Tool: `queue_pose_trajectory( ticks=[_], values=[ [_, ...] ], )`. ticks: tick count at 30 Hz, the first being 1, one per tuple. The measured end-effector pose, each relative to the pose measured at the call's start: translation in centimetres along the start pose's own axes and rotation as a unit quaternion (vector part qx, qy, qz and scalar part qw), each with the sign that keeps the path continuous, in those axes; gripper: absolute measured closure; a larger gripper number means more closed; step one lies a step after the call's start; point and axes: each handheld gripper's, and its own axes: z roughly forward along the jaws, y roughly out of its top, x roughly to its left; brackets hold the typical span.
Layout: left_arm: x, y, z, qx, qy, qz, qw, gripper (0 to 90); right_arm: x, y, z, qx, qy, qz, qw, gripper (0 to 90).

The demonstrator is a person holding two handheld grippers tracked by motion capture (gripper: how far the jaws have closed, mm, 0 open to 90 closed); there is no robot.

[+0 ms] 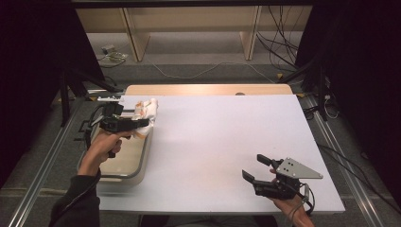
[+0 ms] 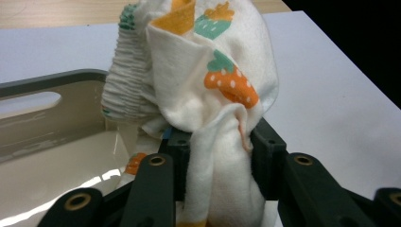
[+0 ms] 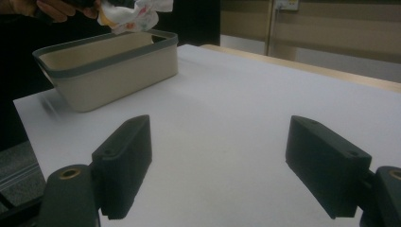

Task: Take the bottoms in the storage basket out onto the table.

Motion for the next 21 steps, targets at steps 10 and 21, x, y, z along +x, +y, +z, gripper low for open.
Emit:
queue_pose_trajectory(
  ticks=[10, 21],
  values=[
    [-1.1, 0.0, 0.6, 0.000, -0.011, 0.008, 0.9999, 66.3, 0.0, 0.0, 0.0, 0.000, 0.000, 0.001, 1.0000, 24.2],
    [-2.1, -0.1, 1.4, 0.001, -0.022, 0.016, 0.9996, 66.2, 0.0, 0.0, 0.0, 0.000, 0.000, -0.001, 1.0000, 24.2]
  ],
)
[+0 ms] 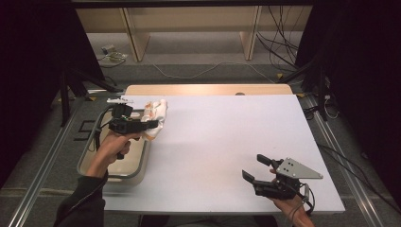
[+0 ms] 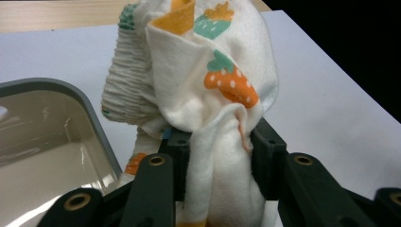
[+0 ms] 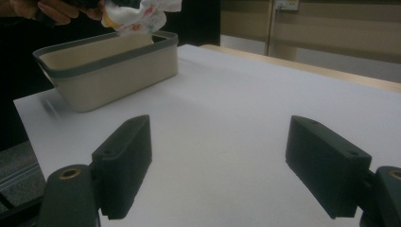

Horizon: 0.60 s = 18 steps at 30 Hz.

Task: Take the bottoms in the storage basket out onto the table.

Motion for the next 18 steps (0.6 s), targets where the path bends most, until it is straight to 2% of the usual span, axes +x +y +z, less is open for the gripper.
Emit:
queue_pose_trajectory(
  ticks=[18],
  values=[
    [-1.3, -0.1, 0.8, -0.005, -0.010, 0.005, 0.9999, 66.2, 0.0, 0.0, 0.0, 0.000, 0.000, 0.001, 1.0000, 24.2]
  ],
)
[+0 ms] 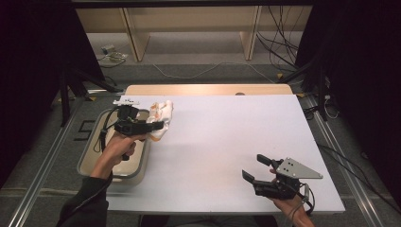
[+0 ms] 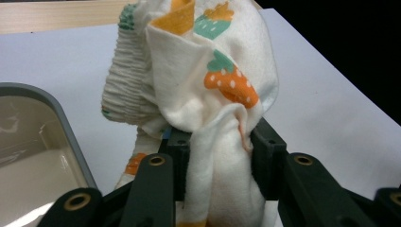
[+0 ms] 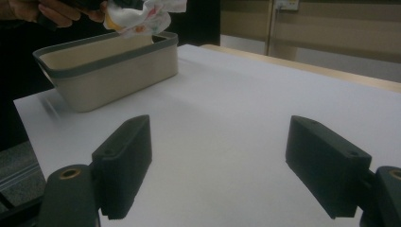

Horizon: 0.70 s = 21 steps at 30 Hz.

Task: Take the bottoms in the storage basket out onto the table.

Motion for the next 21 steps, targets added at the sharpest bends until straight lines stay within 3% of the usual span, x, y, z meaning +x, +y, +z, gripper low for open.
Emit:
queue_pose_trajectory(
  ticks=[21],
  values=[
    [-1.4, -0.2, 1.0, 0.004, -0.017, 0.012, 0.9998, 66.2, 0.0, 0.0, 0.0, 0.000, 0.000, -0.001, 1.0000, 24.3]
  ],
)
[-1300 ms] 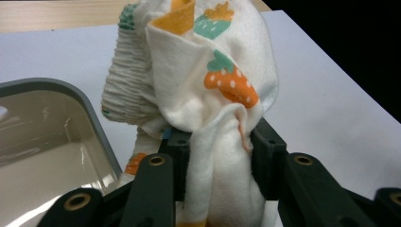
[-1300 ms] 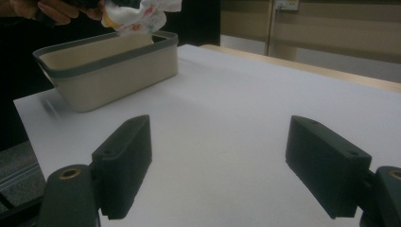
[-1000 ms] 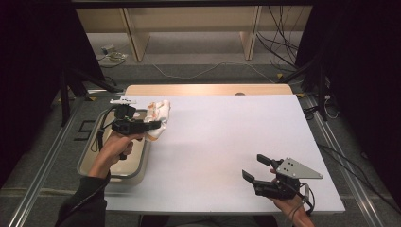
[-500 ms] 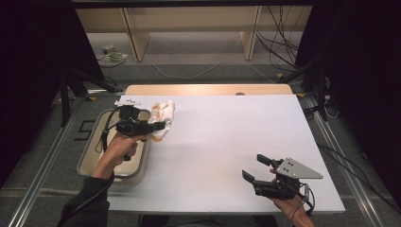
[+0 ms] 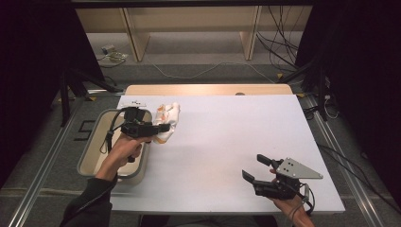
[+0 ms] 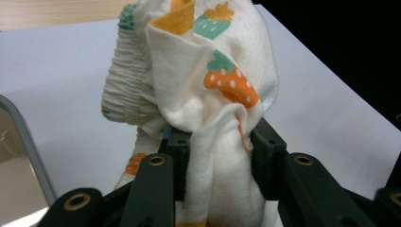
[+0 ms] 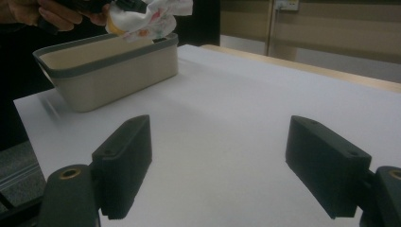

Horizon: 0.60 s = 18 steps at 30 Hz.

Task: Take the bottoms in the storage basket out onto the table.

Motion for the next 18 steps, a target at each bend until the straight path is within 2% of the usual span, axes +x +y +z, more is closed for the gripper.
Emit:
queue_pose_trajectory(
  ticks=[18],
  values=[
    [-1.8, -0.3, 1.4, 0.009, -0.017, 0.016, 0.9997, 66.0, 0.0, 0.0, 0.0, 0.000, 0.000, 0.000, 1.0000, 24.3]
  ],
)
